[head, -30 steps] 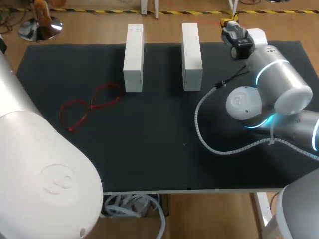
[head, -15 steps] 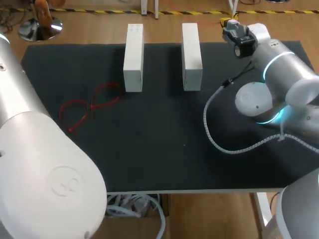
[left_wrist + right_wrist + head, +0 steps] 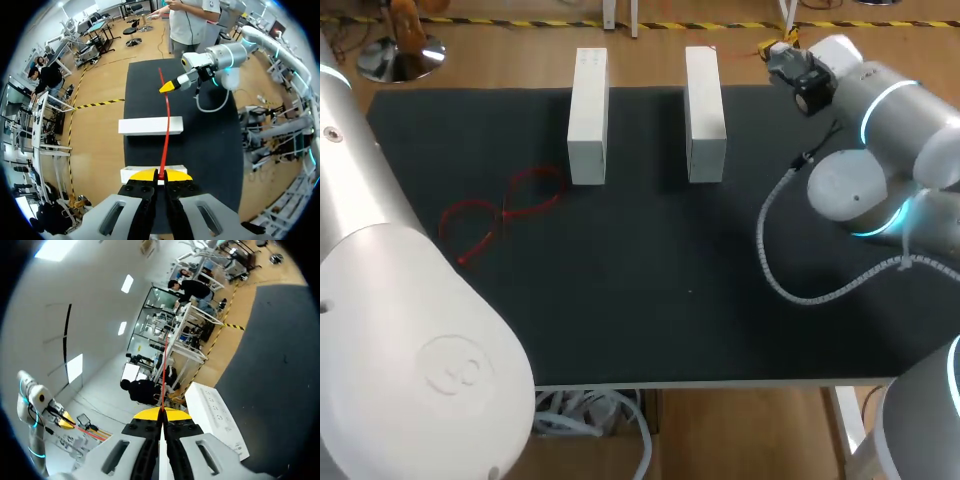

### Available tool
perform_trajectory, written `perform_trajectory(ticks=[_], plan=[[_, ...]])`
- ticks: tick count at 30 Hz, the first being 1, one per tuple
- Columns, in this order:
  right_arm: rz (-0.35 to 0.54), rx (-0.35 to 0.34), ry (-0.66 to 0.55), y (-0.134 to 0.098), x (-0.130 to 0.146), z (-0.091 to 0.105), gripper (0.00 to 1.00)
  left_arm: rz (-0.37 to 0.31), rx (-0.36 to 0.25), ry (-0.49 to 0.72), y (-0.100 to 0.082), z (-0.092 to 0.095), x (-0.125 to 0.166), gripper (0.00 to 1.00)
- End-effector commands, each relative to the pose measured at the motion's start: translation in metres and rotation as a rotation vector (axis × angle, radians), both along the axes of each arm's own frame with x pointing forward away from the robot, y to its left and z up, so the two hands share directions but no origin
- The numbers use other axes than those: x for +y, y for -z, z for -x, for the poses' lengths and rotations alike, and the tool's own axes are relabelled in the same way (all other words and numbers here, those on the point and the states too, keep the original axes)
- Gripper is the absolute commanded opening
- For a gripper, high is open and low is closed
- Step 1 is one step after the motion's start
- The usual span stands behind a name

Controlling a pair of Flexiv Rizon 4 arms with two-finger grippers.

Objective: Grab the tape and strap the tape.

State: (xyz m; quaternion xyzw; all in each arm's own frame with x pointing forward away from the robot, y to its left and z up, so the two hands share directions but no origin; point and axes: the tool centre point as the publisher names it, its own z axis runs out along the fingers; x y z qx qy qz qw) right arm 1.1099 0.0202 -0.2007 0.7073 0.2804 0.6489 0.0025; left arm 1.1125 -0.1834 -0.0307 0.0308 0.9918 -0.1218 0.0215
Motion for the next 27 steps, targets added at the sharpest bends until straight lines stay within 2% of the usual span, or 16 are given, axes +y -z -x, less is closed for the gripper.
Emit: perform_trajectory(ticks=[1, 2, 3, 4, 7, 9, 11, 12, 27], plan=[[0.429, 0.196, 0.009, -0.027, 0.002, -0.006, 0.0, -0.004, 0.003, 0.002, -0.001, -0.001, 0.0, 0.0], [0.438, 0.163, -0.011, -0.033, 0.004, -0.005, 0.0, -0.004, 0.003, 0.002, -0.001, -0.001, 0.0, 0.0], [0.479, 0.171, -0.004, -0.037, 0.005, -0.005, 0.0, -0.004, 0.003, 0.002, -0.001, -0.001, 0.0, 0.0], [0.498, 0.131, -0.022, -0.041, 0.005, -0.005, 0.0, -0.004, 0.003, 0.002, -0.001, -0.001, 0.0, 0.0], [0.535, 0.094, -0.063, -0.048, 0.008, -0.005, 0.0, -0.004, 0.003, 0.002, -0.001, -0.001, 0.0, 0.0], [0.526, 0.109, -0.073, -0.049, 0.009, -0.004, 0.0, -0.004, 0.003, 0.002, -0.001, -0.001, 0.0, 0.0], [0.443, 0.135, -0.087, -0.048, 0.009, -0.004, 0.0, -0.004, 0.003, 0.002, -0.001, -0.001, 0.0, 0.0], [0.267, 0.216, -0.059, -0.05, 0.013, -0.003, 0.0, -0.004, 0.003, 0.002, -0.001, -0.001, 0.0, 0.0], [0.267, 0.216, -0.059, -0.05, 0.013, -0.003, 0.0, -0.004, 0.003, 0.002, -0.001, -0.001, 0.0, 0.0]])
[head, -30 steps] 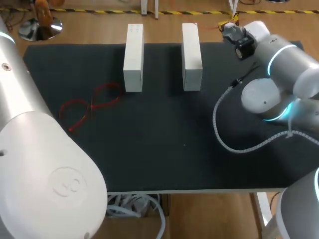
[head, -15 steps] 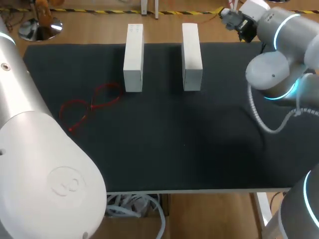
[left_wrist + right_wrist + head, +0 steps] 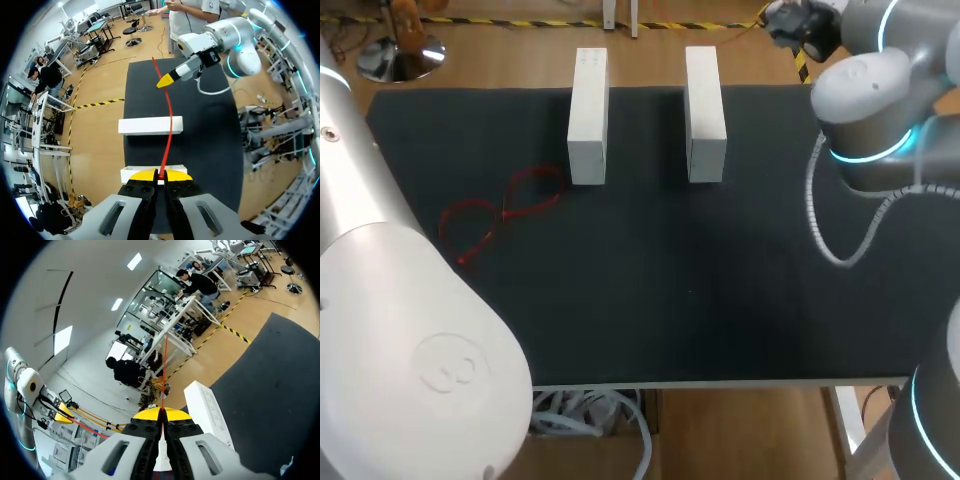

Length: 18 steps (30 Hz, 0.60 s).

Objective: Grab the tape and strap the tape.

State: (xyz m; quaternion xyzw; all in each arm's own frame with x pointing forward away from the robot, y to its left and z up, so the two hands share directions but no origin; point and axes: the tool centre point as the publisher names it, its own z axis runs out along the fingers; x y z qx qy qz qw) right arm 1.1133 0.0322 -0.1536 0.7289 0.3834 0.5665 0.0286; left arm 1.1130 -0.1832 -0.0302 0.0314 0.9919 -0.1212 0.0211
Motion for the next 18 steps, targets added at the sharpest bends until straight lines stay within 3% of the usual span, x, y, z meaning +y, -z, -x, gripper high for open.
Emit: perform_trajectory(ticks=[1, 2, 3, 5, 6, 8, 12, 16, 18], plan=[[0.057, 0.078, 0.046, -0.003, 0.001, 0.0, 0.0, -0.003, 0.002, 0.0, -0.001, 0.0, 0.0, 0.0], [0.123, 0.1, 0.046, -0.003, 0.004, 0.002, 0.0, -0.003, 0.002, 0.0, -0.001, 0.0, 0.0, 0.0], [0.332, 0.114, 0.036, -0.001, 0.006, 0.004, 0.0, -0.003, 0.002, 0.0, -0.001, 0.0, 0.0, 0.0], [0.511, 0.062, -0.022, -0.005, 0.011, 0.008, 0.0, -0.003, 0.002, 0.0, -0.001, 0.0, 0.0, 0.0], [0.623, 0.068, -0.049, -0.007, 0.012, 0.01, 0.0, -0.003, 0.002, 0.0, -0.001, 0.0, 0.0, 0.0], [0.759, 0.035, -0.075, -0.012, 0.014, 0.011, 0.0, -0.003, 0.002, 0.0, -0.001, 0.0, 0.0, 0.0], [0.929, -0.093, -0.092, -0.027, 0.016, 0.008, 0.0, -0.003, 0.002, 0.0, -0.001, 0.0, 0.0, 0.0], [0.992, -0.054, -0.105, -0.025, 0.015, 0.004, 0.0, -0.003, 0.002, 0.0, -0.001, 0.0, 0.0, 0.0], [1.059, -0.074, -0.163, -0.022, 0.017, 0.006, 0.0, -0.003, 0.002, 0.0, -0.001, 0.0, 0.0, 0.0]])
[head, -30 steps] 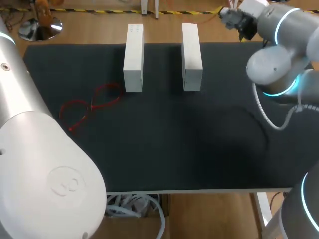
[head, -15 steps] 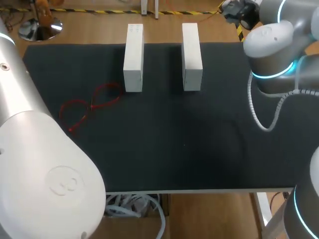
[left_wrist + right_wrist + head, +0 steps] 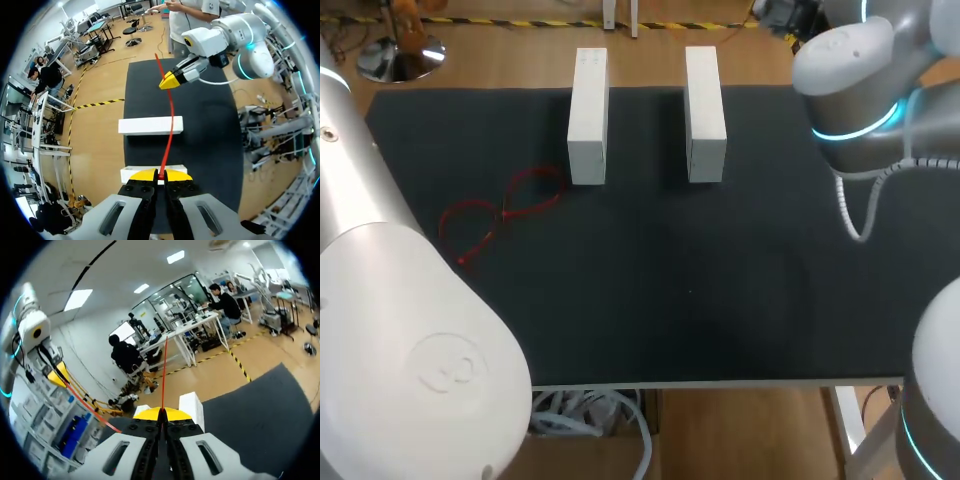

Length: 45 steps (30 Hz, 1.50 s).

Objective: Grab the tape and strap the tape.

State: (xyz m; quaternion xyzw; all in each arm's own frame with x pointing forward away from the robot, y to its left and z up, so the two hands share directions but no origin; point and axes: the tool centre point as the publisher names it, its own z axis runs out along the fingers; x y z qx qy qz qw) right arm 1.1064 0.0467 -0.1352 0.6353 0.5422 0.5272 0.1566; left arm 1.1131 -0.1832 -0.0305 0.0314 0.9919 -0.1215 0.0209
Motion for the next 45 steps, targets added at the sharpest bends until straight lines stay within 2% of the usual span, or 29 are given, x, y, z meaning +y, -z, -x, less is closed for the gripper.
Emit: perform_trajectory(ticks=[1, 7, 12, 14, 15, 17, 19, 20, 24, 25, 38, 40, 43, 45], plan=[[0.68, -0.01, 0.023, -0.004, 0.002, -0.001, 0.0, -0.004, 0.002, 0.0, -0.001, 0.0, 0.0, 0.0], [0.874, -0.112, -0.06, -0.002, -0.001, -0.005, 0.0, -0.004, 0.002, 0.0, -0.001, 0.0, 0.0, 0.0], [0.968, -0.162, -0.089, -0.003, -0.003, -0.01, 0.0, -0.004, 0.002, 0.0, -0.001, 0.0, 0.0, 0.0], [1.056, -0.255, -0.104, -0.006, -0.002, -0.011, 0.0, -0.004, 0.002, 0.0, -0.001, 0.0, 0.0, 0.0], [1.062, -0.246, -0.126, -0.007, -0.001, -0.011, 0.0, -0.004, 0.002, 0.0, -0.001, 0.0, 0.0, 0.0], [1.085, -0.281, -0.144, -0.007, 0.002, -0.01, 0.0, -0.004, 0.002, 0.0, -0.001, 0.0, 0.0, 0.0], [1.086, -0.275, -0.17, -0.006, 0.005, -0.008, 0.0, -0.004, 0.002, 0.0, -0.001, 0.0, 0.0, 0.0], [1.108, -0.293, -0.191, -0.005, 0.006, -0.007, 0.0, -0.004, 0.002, 0.0, -0.001, 0.0, 0.0, 0.0], [1.087, -0.329, -0.206, -0.006, 0.01, -0.002, 0.0, -0.004, 0.002, 0.0, -0.001, 0.0, 0.0, 0.0], [1.034, -0.347, -0.207, -0.006, 0.011, -0.004, 0.0, -0.004, 0.002, 0.0, -0.001, 0.0, 0.0, 0.0], [1.034, -0.347, -0.207, -0.006, 0.011, -0.004, 0.0, -0.004, 0.002, 0.0, -0.001, 0.0, 0.0, 0.0], [1.008, -0.303, -0.173, -0.008, 0.02, -0.004, 0.0, -0.004, 0.002, 0.0, -0.001, 0.0, 0.0, 0.0], [0.967, -0.276, -0.127, -0.016, 0.031, -0.005, 0.0, -0.004, 0.002, 0.0, -0.001, 0.0, 0.0, 0.0], [0.971, -0.254, -0.107, -0.021, 0.035, -0.005, 0.0, -0.004, 0.002, 0.0, -0.001, 0.0, 0.0, 0.0]])
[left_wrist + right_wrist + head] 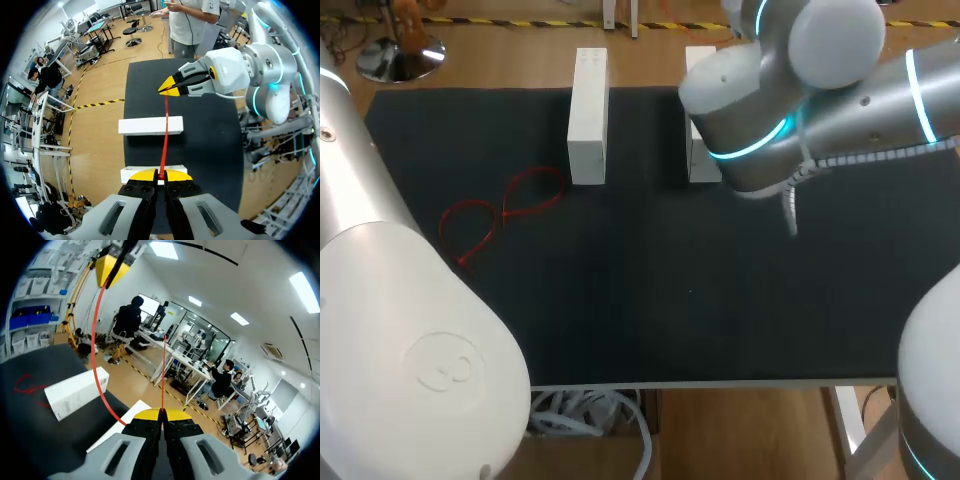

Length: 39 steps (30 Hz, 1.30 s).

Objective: Grab the tape and strap the tape.

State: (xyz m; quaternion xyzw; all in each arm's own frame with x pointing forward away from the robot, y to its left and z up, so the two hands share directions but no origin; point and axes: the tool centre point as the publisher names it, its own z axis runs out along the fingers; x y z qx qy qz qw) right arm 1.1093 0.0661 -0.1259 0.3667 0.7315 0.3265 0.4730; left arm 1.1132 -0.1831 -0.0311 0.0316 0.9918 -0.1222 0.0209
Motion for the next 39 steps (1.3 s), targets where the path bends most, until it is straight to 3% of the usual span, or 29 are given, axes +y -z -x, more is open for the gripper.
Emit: perform_trajectory(ticks=[1, 3, 5, 15, 21, 32, 39], plan=[[0.014, 0.05, 0.073, -0.014, 0.017, -0.003, 0.0, -0.005, 0.002, 0.0, -0.002, 0.0, 0.0, 0.0], [0.068, 0.022, 0.077, -0.02, 0.02, -0.003, 0.0, -0.005, 0.002, 0.0, -0.002, 0.0, 0.0, 0.0], [0.077, 0.038, 0.099, -0.023, 0.021, -0.003, 0.0, -0.005, 0.002, 0.0, -0.002, 0.0, 0.0, 0.0], [0.029, 0.197, 0.206, -0.025, 0.021, -0.009, 0.0, -0.005, 0.002, 0.0, -0.002, 0.0, 0.0, 0.0], [0.182, 0.17, 0.13, -0.028, 0.027, -0.003, 0.0, -0.005, 0.002, 0.0, -0.002, 0.0, 0.0, 0.0], [0.321, 0.17, 0.124, -0.038, 0.029, -0.005, 0.0, -0.005, 0.002, 0.0, -0.002, 0.0, 0.0, 0.0], [0.436, 0.123, 0.094, -0.045, 0.029, -0.008, 0.0, -0.005, 0.002, 0.0, -0.002, 0.0, 0.0, 0.0]])
